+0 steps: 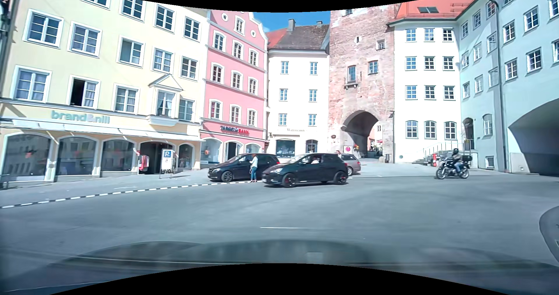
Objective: Follow the waypoints while adhering to traffic rules and regulations
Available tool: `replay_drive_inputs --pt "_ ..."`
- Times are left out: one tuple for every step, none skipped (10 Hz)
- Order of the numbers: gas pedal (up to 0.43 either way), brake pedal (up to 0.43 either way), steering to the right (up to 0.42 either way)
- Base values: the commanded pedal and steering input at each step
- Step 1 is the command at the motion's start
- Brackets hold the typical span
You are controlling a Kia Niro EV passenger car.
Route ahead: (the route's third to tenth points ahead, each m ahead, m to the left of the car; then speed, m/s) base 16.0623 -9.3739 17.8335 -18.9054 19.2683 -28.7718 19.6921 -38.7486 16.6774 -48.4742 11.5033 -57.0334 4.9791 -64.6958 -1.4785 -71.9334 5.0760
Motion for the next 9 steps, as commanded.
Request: replay_drive_inputs --pt "0.13 0.006 0.336" --pt "0.13 0.006 0.338" --pt "0.13 0.006 0.344" --pt "0.15 0.006 0.343" --pt "0.177 0.006 0.345" --pt "0.189 0.012 0.353" --pt "0.189 0.006 0.358" --pt "0.189 0.006 0.359" --pt "0.189 0.006 0.368"
